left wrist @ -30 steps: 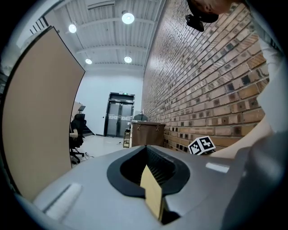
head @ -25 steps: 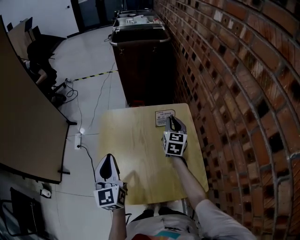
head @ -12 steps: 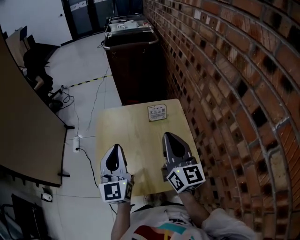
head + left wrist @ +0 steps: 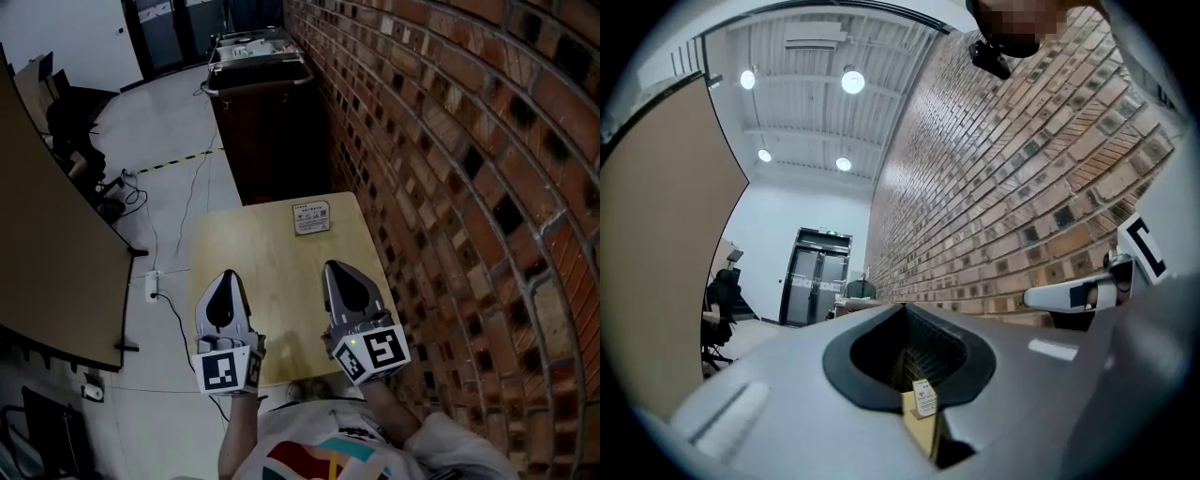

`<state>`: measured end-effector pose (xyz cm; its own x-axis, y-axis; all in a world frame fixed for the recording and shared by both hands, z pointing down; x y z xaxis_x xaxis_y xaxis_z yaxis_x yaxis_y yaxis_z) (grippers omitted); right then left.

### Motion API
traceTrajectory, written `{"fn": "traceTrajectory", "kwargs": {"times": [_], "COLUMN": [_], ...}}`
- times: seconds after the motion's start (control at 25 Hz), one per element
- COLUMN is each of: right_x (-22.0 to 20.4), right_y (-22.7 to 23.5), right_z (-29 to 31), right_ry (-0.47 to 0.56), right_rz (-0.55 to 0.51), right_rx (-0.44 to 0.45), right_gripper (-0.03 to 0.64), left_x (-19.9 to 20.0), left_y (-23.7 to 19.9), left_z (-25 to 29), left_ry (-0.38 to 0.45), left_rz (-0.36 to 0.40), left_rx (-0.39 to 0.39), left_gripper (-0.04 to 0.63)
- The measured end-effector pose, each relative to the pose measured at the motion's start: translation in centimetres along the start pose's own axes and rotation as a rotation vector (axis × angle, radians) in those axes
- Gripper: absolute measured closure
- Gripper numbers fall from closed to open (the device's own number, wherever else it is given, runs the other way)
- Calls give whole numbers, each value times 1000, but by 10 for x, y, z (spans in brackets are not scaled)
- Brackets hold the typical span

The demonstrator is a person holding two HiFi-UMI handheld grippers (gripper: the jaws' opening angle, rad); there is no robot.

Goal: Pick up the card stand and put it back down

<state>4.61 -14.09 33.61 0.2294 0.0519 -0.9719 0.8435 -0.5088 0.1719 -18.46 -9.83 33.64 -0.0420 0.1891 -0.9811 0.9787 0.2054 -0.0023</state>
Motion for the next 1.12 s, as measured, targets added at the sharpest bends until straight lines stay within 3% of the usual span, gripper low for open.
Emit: {"fn": "traceTrajectory", "kwargs": {"times": [1.12], "right_x": [-8], "right_y": [-7], "right_z": [-1], "right_ry": [-27], "right_rz": [-17], "right_rx": [-10], "right_gripper": [606], "left_x": [-3], "left_y": [-8], "left_z": [-10], "left_ry": [-17], "left_rz": [-17], "left_rx": [40], "left_gripper": [589]}}
Point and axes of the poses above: the fingertips, and each gripper's own axes: z forward along the fingers, y to its right, x out of its top, the point moved 10 cm from there along -z, backward along the fingers, and after that the axes turned 6 degrees about -x, right-handed, at the moved point
